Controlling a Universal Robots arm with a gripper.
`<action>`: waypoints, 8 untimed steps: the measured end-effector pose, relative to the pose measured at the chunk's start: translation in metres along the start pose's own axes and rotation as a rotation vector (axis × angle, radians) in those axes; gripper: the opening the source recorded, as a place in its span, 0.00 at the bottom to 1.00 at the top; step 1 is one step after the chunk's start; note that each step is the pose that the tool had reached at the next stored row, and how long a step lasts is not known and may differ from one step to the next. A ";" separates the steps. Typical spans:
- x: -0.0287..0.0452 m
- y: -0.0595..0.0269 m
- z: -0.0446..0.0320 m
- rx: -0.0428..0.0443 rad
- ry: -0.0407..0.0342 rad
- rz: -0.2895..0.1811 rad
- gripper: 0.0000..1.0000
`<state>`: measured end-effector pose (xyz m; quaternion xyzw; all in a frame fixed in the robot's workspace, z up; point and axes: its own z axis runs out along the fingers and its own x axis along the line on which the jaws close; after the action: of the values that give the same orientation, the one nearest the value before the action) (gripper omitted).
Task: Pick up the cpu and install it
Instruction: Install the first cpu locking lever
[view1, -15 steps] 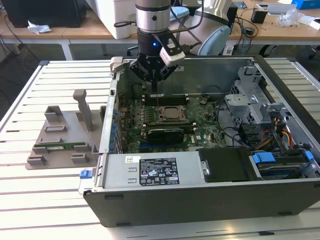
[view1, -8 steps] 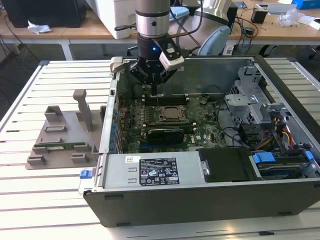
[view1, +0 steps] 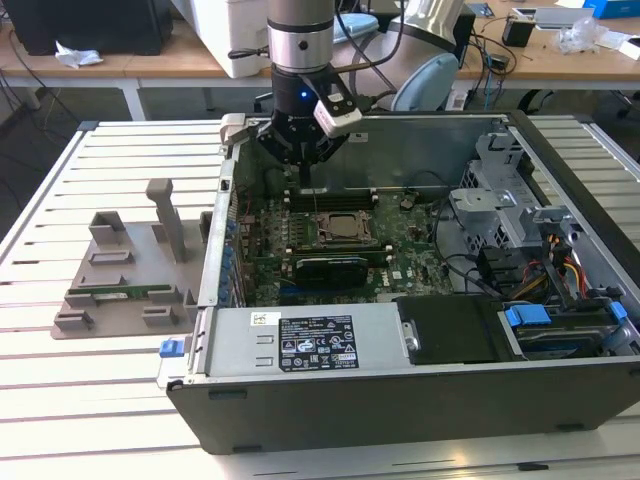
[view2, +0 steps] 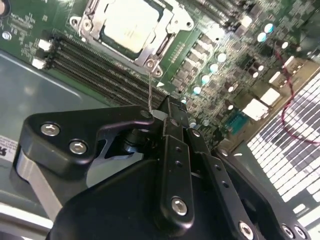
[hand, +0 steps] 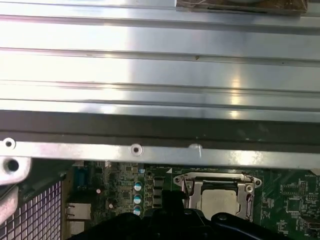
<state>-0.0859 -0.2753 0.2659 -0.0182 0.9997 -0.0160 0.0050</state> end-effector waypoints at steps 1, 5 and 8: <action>-0.0001 0.0005 0.0004 -0.0001 -0.0001 0.000 0.11; -0.0097 0.0002 0.0011 -0.0001 -0.0001 0.000 0.11; -0.0200 -0.0002 0.0013 -0.0001 -0.0001 0.000 0.11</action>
<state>-0.0659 -0.2749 0.2648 -0.0183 0.9997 -0.0159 0.0051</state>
